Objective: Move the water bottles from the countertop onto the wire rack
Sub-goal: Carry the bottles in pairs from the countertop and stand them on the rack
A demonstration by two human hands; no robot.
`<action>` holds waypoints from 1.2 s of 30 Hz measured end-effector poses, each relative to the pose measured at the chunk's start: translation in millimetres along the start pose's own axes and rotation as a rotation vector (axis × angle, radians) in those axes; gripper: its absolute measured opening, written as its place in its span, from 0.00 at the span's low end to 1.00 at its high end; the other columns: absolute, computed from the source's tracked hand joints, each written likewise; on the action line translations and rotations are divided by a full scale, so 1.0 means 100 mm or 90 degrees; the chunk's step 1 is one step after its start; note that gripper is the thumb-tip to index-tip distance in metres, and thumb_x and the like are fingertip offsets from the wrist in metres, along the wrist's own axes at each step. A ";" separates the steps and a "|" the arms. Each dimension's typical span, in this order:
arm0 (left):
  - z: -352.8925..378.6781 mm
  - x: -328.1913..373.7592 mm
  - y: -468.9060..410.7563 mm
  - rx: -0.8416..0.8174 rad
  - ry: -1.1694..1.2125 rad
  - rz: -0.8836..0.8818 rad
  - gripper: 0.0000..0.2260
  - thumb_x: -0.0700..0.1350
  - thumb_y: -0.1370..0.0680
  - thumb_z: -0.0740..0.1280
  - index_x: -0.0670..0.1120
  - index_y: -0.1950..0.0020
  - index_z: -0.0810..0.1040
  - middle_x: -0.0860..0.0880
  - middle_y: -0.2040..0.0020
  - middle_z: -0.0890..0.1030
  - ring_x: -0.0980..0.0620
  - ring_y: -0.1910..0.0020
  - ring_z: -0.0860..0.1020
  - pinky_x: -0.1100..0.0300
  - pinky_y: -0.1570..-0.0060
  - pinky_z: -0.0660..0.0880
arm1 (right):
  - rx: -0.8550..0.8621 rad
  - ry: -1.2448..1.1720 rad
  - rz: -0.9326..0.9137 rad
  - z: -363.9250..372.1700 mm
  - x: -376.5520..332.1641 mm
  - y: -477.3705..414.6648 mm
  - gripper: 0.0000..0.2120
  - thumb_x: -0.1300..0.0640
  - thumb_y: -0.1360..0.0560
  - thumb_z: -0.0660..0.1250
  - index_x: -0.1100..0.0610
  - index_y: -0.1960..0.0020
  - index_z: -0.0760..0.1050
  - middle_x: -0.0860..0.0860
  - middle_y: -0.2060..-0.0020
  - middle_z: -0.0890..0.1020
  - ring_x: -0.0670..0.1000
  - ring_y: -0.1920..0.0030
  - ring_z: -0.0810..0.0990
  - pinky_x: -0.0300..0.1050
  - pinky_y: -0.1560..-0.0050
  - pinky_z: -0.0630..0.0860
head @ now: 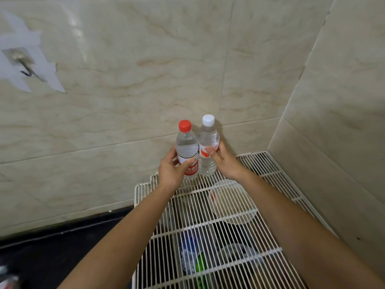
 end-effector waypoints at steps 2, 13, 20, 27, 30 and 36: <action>0.00 0.02 0.03 -0.017 -0.006 -0.011 0.25 0.40 0.25 0.76 0.50 0.29 0.75 0.57 0.42 0.83 0.55 0.41 0.81 0.56 0.42 0.79 | -0.001 0.009 0.011 0.02 -0.03 0.08 0.35 0.33 0.20 0.57 0.46 0.19 0.52 0.50 0.24 0.70 0.53 0.25 0.71 0.59 0.25 0.67; -0.72 0.90 0.92 0.168 -0.478 0.243 0.28 0.58 0.16 0.58 0.47 0.19 0.61 0.41 0.19 0.61 0.42 0.20 0.60 0.45 0.22 0.59 | 0.217 0.412 -0.132 -0.27 -0.50 0.96 0.37 0.34 0.17 0.45 0.49 0.17 0.36 0.51 0.17 0.37 0.52 0.17 0.40 0.54 0.19 0.42; -1.56 0.25 2.28 0.277 -0.709 0.170 0.28 0.58 0.17 0.55 0.43 0.22 0.67 0.37 0.22 0.66 0.35 0.25 0.67 0.39 0.30 0.68 | 0.165 0.445 -0.248 0.59 -0.34 1.34 0.37 0.34 0.18 0.47 0.49 0.16 0.40 0.53 0.17 0.40 0.56 0.17 0.41 0.58 0.19 0.43; -2.54 -0.32 3.57 0.372 -0.785 -0.006 0.28 0.58 0.18 0.56 0.42 0.24 0.71 0.36 0.23 0.68 0.34 0.25 0.68 0.37 0.31 0.69 | -0.010 0.400 -0.341 2.14 -0.74 1.62 0.36 0.37 0.17 0.53 0.51 0.16 0.45 0.57 0.17 0.41 0.57 0.17 0.40 0.58 0.18 0.42; -3.04 -0.43 4.04 0.446 -0.763 -0.093 0.30 0.60 0.19 0.55 0.43 0.23 0.70 0.37 0.22 0.66 0.36 0.24 0.67 0.41 0.28 0.67 | -0.079 0.405 -0.384 2.75 -1.01 1.85 0.35 0.37 0.16 0.51 0.52 0.16 0.44 0.57 0.17 0.41 0.58 0.17 0.40 0.59 0.18 0.43; -3.98 -0.73 4.61 0.504 -0.742 -0.178 0.31 0.62 0.19 0.54 0.44 0.22 0.67 0.39 0.20 0.64 0.37 0.22 0.64 0.43 0.25 0.63 | -0.127 0.420 -0.468 3.70 -1.34 2.26 0.35 0.38 0.16 0.54 0.52 0.16 0.47 0.56 0.17 0.42 0.58 0.17 0.42 0.58 0.18 0.44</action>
Point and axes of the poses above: each hand's wrist, its own y-axis away from the middle knuckle, its own z-axis out of the palm, x = y × z, the point moved 9 cm from there along -y, towards the middle knuckle
